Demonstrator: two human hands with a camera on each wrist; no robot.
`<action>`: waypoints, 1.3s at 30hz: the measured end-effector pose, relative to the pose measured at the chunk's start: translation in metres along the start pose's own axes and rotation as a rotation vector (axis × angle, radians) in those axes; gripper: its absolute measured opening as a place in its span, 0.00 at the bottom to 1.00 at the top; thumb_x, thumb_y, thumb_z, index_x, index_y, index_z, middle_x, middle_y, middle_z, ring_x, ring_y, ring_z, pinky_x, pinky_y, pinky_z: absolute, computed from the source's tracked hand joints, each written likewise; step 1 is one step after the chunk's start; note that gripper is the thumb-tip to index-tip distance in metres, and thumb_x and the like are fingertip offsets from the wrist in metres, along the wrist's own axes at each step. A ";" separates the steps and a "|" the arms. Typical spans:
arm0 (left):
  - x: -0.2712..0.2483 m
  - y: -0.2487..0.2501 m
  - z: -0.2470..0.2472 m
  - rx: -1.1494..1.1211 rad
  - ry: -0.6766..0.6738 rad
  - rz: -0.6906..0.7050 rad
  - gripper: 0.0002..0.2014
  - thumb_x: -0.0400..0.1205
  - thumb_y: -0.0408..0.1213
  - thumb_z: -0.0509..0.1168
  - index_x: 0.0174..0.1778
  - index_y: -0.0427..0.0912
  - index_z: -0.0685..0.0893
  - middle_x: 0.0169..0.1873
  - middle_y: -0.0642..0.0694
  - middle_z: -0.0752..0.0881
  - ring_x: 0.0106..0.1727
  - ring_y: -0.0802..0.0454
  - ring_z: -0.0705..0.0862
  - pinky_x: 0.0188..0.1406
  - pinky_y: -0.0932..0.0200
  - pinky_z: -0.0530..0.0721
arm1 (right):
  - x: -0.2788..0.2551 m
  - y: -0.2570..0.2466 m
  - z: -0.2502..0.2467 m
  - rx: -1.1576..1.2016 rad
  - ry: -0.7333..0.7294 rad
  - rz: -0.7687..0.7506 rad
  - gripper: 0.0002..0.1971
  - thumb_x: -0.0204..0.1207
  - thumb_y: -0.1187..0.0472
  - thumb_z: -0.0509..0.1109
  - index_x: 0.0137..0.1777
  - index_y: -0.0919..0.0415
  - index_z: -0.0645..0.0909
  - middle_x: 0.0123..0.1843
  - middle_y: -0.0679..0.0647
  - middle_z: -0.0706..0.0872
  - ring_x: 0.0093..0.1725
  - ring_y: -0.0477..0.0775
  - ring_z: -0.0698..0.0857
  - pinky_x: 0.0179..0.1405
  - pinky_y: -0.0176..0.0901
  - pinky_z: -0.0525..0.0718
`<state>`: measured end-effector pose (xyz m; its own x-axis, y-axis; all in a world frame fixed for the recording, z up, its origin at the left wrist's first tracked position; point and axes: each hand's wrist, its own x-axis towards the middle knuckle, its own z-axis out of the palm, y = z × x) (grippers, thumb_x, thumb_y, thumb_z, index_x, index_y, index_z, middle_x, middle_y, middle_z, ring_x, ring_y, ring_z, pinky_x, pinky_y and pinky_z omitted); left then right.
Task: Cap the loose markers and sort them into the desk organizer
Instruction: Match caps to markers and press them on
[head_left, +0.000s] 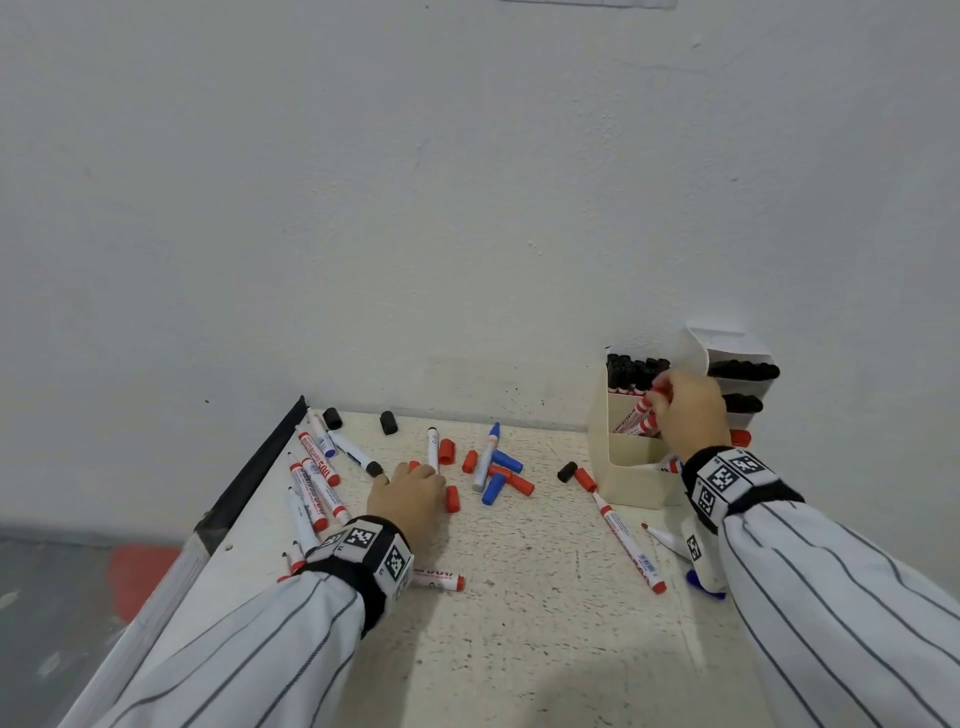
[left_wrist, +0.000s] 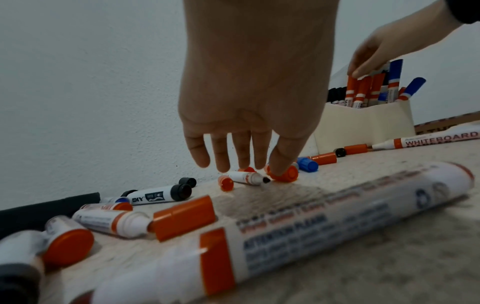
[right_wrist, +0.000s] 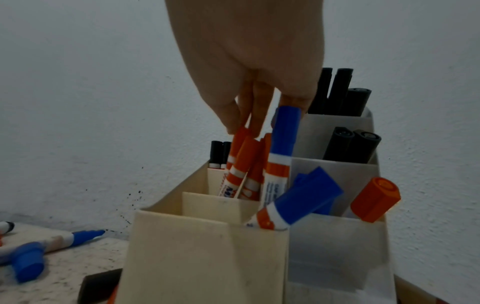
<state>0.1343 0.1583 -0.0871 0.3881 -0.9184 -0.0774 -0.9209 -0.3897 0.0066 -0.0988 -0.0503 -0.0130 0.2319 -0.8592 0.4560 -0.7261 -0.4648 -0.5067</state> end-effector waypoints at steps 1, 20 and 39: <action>0.001 0.000 0.001 -0.003 -0.012 0.003 0.17 0.85 0.41 0.54 0.70 0.48 0.73 0.70 0.50 0.73 0.71 0.46 0.69 0.71 0.44 0.67 | -0.001 0.000 0.000 -0.109 -0.038 0.012 0.07 0.78 0.62 0.65 0.53 0.63 0.82 0.51 0.64 0.83 0.57 0.66 0.78 0.59 0.58 0.77; 0.013 -0.010 0.002 -0.082 -0.019 0.141 0.15 0.77 0.37 0.69 0.60 0.50 0.81 0.67 0.50 0.74 0.67 0.48 0.72 0.67 0.51 0.74 | -0.054 -0.030 0.081 -0.370 -0.871 -0.129 0.23 0.80 0.66 0.56 0.76 0.58 0.67 0.74 0.60 0.69 0.70 0.60 0.73 0.68 0.46 0.75; -0.005 0.025 -0.047 -0.816 0.717 0.037 0.17 0.86 0.44 0.53 0.67 0.40 0.74 0.49 0.49 0.84 0.49 0.56 0.81 0.51 0.60 0.80 | -0.064 -0.061 0.065 0.224 -0.339 -0.155 0.13 0.75 0.73 0.63 0.58 0.67 0.81 0.59 0.59 0.77 0.55 0.49 0.76 0.60 0.30 0.74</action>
<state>0.1105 0.1500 -0.0397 0.5352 -0.6536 0.5351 -0.7339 -0.0461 0.6777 -0.0270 0.0191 -0.0593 0.5536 -0.7798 0.2924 -0.5159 -0.5968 -0.6145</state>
